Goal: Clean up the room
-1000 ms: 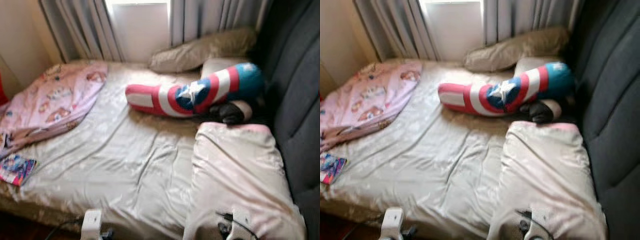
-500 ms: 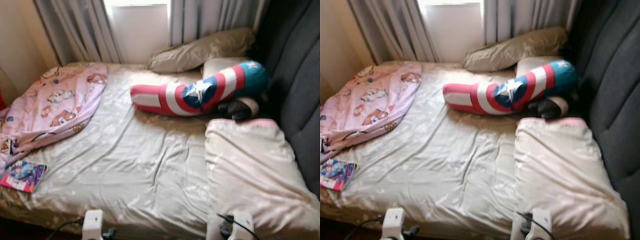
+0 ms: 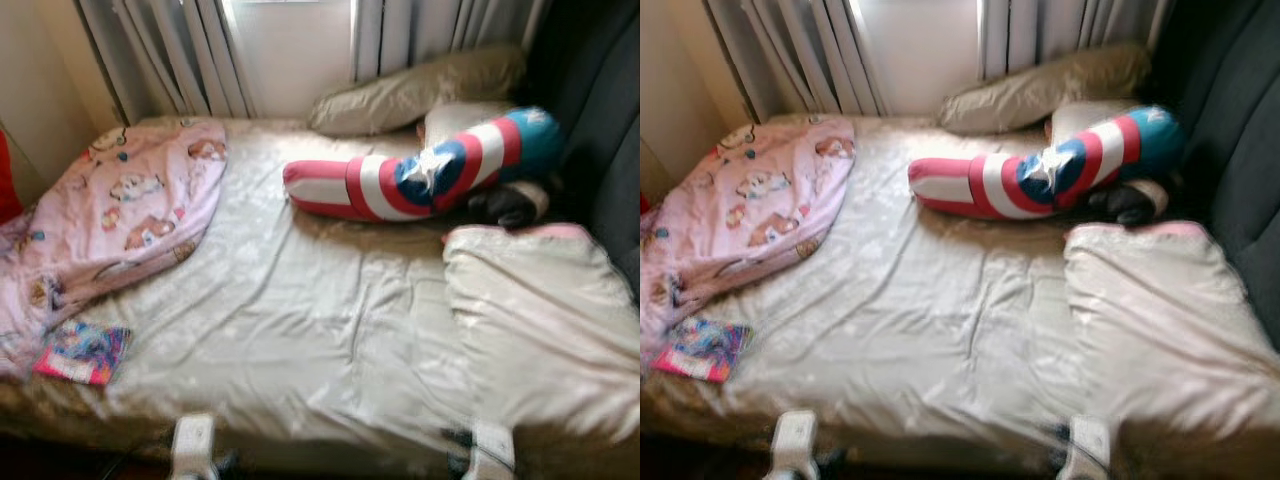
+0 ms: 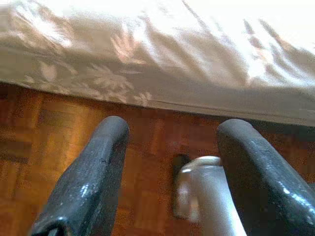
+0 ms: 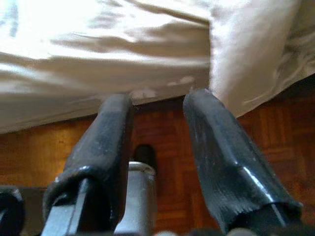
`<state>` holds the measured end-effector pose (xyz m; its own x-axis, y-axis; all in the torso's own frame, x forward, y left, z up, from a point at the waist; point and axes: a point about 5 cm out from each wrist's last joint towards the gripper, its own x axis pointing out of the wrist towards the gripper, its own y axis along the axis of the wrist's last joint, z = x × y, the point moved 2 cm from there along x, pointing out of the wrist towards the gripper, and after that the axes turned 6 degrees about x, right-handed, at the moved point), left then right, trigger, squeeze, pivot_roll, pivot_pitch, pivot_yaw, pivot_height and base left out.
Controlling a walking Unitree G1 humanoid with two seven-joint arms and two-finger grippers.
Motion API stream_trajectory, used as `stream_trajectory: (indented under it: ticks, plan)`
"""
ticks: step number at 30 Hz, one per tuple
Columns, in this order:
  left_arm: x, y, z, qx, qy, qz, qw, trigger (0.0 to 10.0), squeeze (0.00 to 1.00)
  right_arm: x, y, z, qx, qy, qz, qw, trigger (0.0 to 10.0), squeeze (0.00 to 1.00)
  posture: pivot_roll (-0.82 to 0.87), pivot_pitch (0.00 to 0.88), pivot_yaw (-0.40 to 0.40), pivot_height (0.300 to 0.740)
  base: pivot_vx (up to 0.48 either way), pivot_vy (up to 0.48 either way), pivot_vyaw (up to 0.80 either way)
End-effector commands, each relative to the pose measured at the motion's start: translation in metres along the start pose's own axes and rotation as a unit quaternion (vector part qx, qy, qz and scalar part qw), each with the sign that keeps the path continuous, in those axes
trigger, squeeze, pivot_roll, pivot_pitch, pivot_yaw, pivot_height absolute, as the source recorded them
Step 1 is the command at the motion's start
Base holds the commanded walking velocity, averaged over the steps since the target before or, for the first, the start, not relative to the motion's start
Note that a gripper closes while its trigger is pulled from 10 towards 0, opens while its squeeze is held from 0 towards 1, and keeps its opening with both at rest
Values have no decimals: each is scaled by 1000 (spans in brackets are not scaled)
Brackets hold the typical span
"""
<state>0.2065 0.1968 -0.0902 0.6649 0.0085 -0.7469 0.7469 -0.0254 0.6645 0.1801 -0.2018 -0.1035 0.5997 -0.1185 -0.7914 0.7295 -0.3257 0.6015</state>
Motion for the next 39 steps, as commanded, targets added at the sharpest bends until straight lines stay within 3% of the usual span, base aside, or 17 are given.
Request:
stream_trajectory:
  ticks: [1,7,39]
  plan:
    - [-1,-2,-10,2,13,-8,1000,10000,0,2,0,-14,-1,14,-3,1000,10000,0,51,14,37,740,0,480,0]
    - [-1,-2,-9,0,13,-8,1000,10000,0,2,0,-20,-3,20,-4,1000,10000,0,52,8,34,740,0,480,0]
    - [-2,-6,-5,-5,11,-11,1000,10000,0,0,-6,-12,-25,23,-15,999,10000,0,53,0,29,740,0,480,0]
